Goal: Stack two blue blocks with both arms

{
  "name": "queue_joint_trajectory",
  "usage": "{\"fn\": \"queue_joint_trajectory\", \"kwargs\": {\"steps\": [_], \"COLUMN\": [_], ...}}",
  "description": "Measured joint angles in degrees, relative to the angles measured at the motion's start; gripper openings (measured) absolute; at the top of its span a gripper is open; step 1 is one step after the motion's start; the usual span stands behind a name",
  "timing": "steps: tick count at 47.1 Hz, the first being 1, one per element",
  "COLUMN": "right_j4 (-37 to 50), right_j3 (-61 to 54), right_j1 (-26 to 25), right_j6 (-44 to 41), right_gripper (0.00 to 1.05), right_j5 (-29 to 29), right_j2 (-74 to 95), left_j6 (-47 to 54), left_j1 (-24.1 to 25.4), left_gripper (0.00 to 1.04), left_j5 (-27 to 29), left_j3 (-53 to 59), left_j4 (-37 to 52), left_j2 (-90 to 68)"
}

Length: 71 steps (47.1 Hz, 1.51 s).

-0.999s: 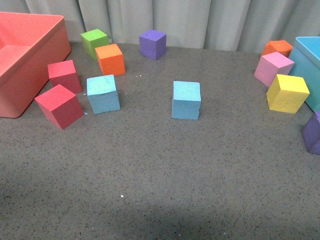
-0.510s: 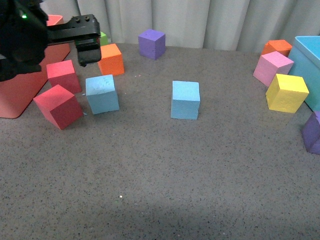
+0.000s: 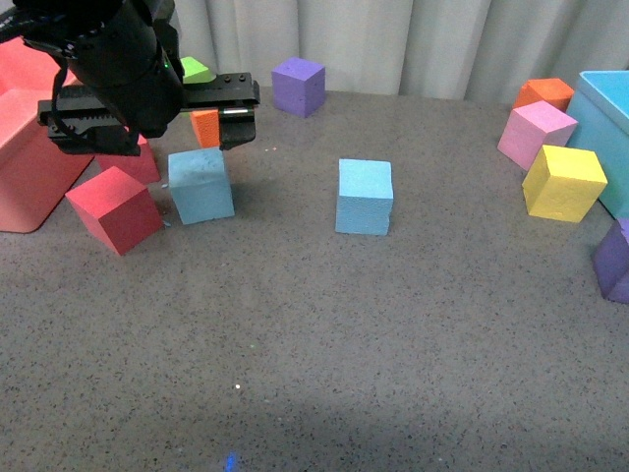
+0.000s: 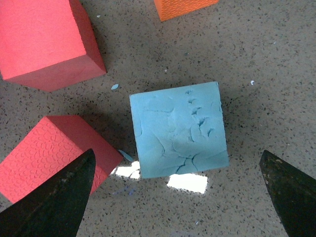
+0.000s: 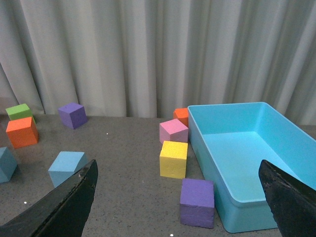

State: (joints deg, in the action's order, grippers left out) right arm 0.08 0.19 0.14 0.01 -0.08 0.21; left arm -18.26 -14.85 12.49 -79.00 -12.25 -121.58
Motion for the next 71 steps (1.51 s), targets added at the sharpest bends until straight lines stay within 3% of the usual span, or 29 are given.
{"fn": "queue_joint_trajectory", "kwargs": {"steps": [25, 27, 34, 39, 52, 71], "right_j4": [0.00, 0.00, 0.00, 0.00, 0.00, 0.00], "right_j3": [0.00, 0.00, 0.00, 0.00, 0.00, 0.00], "right_j1": [0.00, 0.00, 0.00, 0.00, 0.00, 0.00], "right_j6": [0.00, 0.00, 0.00, 0.00, 0.00, 0.00], "right_gripper": [0.95, 0.95, 0.95, 0.95, 0.95, 0.95], "right_j5": [0.00, 0.00, 0.00, 0.00, 0.00, 0.00], "right_j2": [0.00, 0.00, 0.00, 0.00, 0.00, 0.00], "left_j6": [-3.26, -3.08, -2.86, -2.38, -2.19, -1.73], "left_j1": [0.00, 0.00, -0.15, -0.63, -4.39, -12.39], "left_gripper": [0.98, 0.94, 0.66, 0.55, 0.48, 0.47], "left_j5": [-3.08, -3.13, -3.65, -3.45, -4.15, -2.08], "left_j3": [-13.07, -14.01, -15.78, -16.39, -14.84, -16.59], "left_j4": [-8.44, -9.31, -11.54, -12.48, -12.07, -13.03], "left_j2": [-11.91, -12.83, -14.49, -14.49, -10.32, -5.35]}}
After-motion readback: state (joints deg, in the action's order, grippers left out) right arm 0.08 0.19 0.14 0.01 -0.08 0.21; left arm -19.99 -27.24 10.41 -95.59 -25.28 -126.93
